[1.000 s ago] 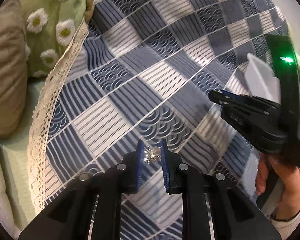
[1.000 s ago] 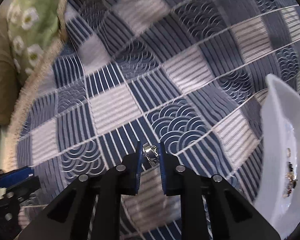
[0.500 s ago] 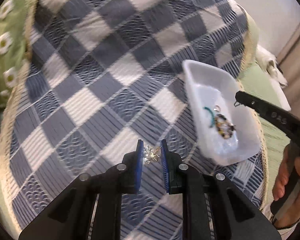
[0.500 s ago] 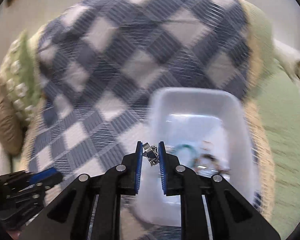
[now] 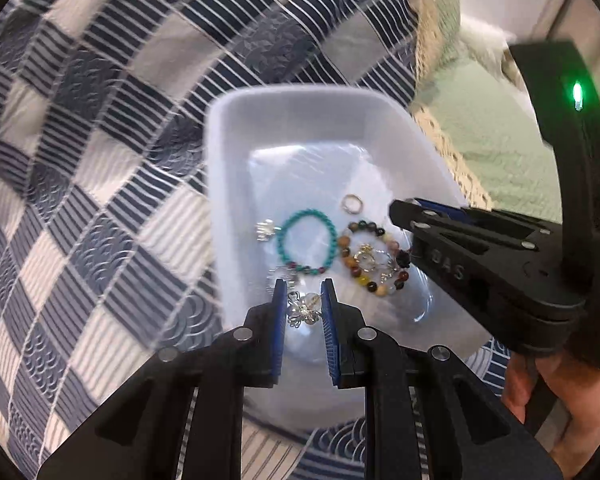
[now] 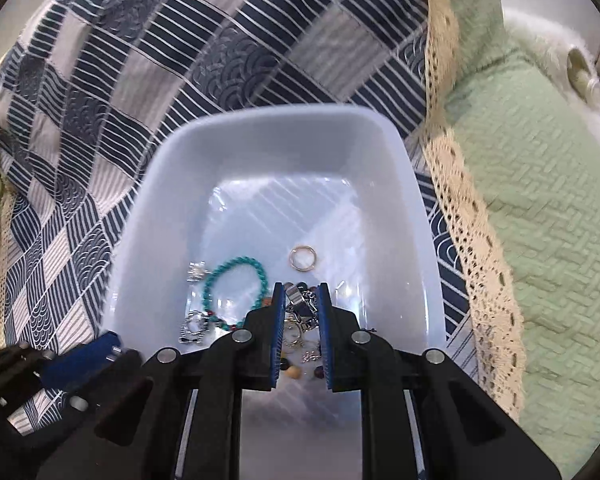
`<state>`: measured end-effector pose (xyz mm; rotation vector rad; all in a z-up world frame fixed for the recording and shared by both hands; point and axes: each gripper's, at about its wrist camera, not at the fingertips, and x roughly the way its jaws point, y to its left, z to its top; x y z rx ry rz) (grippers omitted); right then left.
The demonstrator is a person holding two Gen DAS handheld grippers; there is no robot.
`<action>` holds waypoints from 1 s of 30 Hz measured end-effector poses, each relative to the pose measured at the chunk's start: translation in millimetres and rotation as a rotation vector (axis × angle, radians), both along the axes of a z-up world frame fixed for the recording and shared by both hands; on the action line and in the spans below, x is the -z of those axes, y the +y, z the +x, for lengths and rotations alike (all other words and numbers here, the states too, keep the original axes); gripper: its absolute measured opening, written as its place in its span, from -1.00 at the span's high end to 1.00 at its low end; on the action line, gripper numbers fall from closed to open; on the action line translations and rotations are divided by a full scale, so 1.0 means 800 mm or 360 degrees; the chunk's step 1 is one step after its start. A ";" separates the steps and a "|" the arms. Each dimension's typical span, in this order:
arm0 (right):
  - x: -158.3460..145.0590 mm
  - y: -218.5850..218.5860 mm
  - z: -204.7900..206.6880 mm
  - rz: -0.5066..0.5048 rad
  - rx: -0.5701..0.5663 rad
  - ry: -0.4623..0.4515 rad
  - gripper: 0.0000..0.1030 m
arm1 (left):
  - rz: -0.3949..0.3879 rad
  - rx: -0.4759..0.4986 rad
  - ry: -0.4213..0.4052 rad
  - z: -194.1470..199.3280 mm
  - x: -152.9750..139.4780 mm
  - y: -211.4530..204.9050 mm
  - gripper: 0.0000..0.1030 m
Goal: Organize jewelry
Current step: 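Carry both silver charms into the tray and open both tools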
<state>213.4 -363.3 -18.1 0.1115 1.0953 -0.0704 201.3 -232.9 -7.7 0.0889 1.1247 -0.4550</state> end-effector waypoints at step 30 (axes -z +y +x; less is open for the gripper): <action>0.036 0.001 0.019 0.0035 -0.0001 0.0120 0.67 | 0.0130 0.0035 -0.0050 -0.003 0.025 -0.023 0.24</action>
